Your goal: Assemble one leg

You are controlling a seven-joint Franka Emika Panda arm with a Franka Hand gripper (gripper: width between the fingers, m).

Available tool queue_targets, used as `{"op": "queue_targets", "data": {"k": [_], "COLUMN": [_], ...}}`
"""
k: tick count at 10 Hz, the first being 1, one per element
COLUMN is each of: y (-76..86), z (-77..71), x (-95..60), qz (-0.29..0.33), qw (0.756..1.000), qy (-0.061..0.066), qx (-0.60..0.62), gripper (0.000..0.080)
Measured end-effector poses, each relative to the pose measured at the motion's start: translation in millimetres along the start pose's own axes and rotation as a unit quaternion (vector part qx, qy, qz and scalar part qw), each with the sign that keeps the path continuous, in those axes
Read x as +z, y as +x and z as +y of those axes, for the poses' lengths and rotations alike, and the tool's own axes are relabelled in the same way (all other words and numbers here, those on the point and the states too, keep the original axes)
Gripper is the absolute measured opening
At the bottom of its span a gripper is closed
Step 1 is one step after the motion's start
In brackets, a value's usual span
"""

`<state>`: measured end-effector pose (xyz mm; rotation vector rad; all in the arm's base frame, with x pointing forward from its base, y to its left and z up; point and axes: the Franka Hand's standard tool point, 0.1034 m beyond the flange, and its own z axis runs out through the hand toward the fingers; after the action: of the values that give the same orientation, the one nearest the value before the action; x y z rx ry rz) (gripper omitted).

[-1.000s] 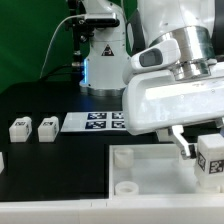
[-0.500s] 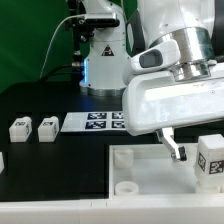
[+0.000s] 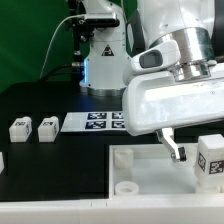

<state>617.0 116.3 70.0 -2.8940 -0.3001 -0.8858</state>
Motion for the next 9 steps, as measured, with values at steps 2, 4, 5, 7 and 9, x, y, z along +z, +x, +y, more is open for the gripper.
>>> {"op": "queue_targets", "data": {"k": [2, 4, 5, 7, 9], "y": [5.1, 26.8, 28.3, 19.2, 15.1], "z": [-2.8, -2.8, -1.3, -1.9, -6.6], "x": [-5.0, -16.6, -15.4, -11.9, -11.0], "qz": [-0.029, -0.054, -0.065, -0.169, -0.269], "qw": [1.0, 0.998, 0.998, 0.985, 0.962], "qy": [0.004, 0.009, 0.01, 0.025, 0.041], "qx": [0.004, 0.001, 0.003, 0.008, 0.016], "gripper": [0.0649, 0.0649, 0.0649, 0.0649, 0.0649]}}
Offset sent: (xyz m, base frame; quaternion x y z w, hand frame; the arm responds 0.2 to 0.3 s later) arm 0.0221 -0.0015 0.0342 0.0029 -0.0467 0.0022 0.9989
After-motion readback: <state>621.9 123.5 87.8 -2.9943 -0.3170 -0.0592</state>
